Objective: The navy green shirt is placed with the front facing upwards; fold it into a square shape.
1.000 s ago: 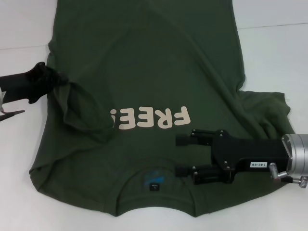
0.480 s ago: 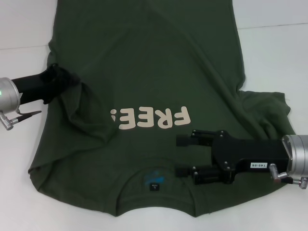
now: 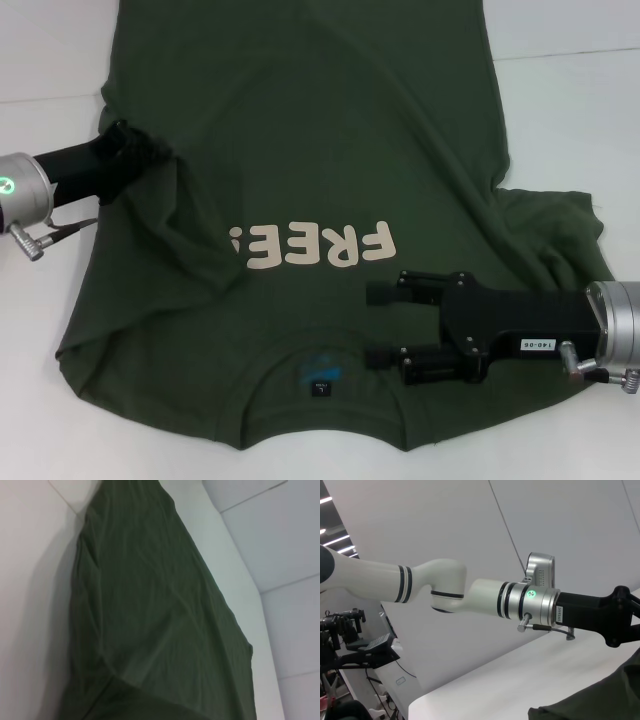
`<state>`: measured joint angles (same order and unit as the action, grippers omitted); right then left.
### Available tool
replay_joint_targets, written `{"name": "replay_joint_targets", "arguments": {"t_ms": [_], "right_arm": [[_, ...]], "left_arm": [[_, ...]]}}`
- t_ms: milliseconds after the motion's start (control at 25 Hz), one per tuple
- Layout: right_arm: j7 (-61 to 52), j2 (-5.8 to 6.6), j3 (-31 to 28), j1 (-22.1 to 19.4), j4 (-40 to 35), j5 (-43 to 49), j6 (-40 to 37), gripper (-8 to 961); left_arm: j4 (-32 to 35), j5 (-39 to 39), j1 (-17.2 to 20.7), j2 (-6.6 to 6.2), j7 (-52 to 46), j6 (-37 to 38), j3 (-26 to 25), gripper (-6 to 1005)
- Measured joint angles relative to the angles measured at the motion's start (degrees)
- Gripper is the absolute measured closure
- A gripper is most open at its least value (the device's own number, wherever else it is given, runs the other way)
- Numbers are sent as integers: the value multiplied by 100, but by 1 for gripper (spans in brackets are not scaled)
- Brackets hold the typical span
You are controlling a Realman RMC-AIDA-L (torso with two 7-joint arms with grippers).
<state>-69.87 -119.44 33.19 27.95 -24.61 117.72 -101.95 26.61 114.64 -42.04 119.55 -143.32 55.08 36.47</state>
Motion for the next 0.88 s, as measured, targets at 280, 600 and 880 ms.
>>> {"name": "replay_joint_targets", "arguments": {"t_ms": [280,600,880], "right_arm": [[0,0,3,0,-4,-3,3,74],[0,0,-7,0,-26,-4,8,74],[0,0,-23,0,-13,-4,9,74]], "left_arm": [[-82,-182,-6,109,89,-369,-3,963],[-234,-275,-109,94,278,-263,-6,959],[-232,-330,-94,35,263,-118,-5,729]]}}
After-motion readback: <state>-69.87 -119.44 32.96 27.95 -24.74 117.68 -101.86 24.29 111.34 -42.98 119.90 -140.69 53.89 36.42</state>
